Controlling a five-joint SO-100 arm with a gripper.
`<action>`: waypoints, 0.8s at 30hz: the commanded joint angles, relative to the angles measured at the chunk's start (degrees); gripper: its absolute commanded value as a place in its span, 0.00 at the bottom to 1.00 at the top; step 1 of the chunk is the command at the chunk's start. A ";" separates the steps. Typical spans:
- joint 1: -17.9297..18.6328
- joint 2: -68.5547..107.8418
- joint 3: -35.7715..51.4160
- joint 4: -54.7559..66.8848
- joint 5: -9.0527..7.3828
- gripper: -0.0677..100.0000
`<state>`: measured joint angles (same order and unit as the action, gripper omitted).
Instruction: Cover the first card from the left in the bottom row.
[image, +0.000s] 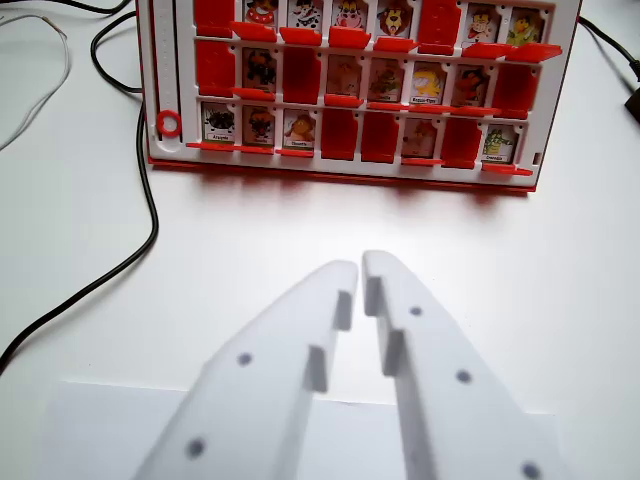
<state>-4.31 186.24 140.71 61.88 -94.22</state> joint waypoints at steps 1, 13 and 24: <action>-0.62 -1.14 -2.72 -1.67 -0.26 0.00; -3.87 -13.10 -5.54 -11.25 -0.79 0.00; -11.87 -30.15 -9.14 -21.97 -2.02 0.00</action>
<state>-14.41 159.87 136.76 43.59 -95.80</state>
